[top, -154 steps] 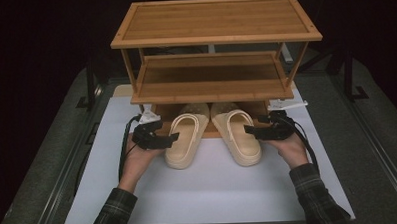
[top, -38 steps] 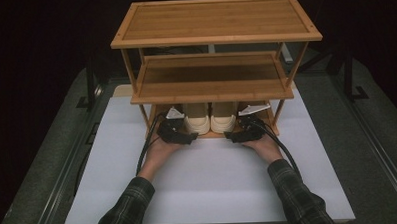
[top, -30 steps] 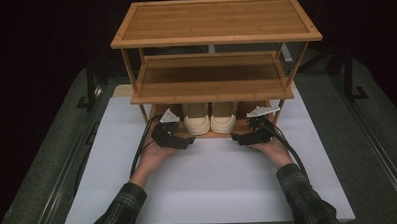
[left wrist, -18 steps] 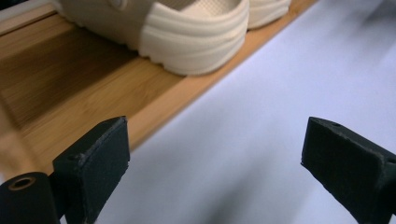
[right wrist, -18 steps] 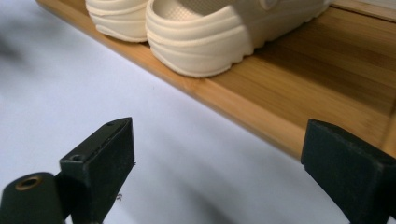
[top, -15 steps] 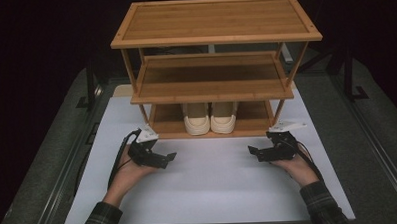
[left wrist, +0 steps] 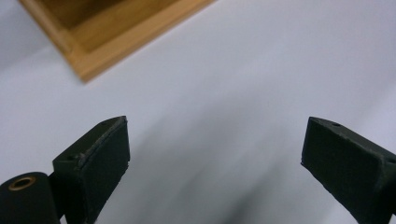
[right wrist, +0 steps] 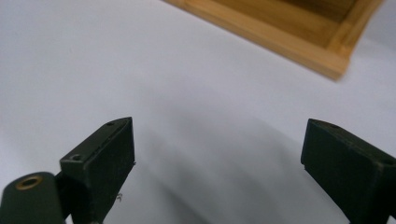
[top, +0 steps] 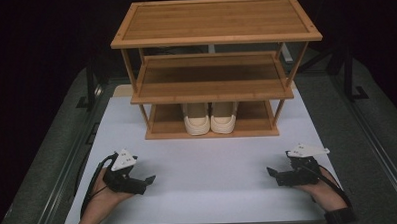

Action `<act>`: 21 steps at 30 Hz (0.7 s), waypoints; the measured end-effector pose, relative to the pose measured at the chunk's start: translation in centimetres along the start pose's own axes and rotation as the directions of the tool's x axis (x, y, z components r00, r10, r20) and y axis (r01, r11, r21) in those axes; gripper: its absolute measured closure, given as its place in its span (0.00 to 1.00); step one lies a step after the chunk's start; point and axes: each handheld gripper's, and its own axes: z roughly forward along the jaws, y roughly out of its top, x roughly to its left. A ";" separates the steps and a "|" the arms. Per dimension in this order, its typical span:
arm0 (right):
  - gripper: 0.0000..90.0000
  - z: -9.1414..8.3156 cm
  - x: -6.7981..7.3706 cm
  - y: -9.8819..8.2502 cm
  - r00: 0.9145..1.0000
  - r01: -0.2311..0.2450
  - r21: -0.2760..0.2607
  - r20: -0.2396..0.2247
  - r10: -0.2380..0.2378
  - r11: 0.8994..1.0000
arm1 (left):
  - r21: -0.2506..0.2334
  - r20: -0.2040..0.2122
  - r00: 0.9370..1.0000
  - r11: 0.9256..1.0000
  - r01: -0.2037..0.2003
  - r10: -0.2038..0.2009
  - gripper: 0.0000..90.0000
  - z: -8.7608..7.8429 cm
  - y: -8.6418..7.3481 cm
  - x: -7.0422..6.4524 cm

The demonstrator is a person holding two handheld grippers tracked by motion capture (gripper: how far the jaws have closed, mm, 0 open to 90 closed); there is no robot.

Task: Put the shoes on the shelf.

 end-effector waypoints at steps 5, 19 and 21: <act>0.11 -1.0 -1.0 -1.7 1.000 -0.009 0.018 0.030 0.008 1.000 | 0.037 -0.001 1.000 0.999 0.023 -0.023 0.08 -0.7 -2.3 0.0; 0.10 -1.5 -2.8 -3.8 0.996 -0.063 0.072 0.062 0.059 0.995 | 0.061 0.012 0.998 0.996 0.068 -0.068 0.00 -0.4 -4.8 0.8; 0.10 -1.5 -2.8 -3.8 0.996 -0.063 0.072 0.061 0.059 0.995 | 0.060 0.013 0.998 0.996 0.068 -0.068 0.00 -0.4 -4.8 0.8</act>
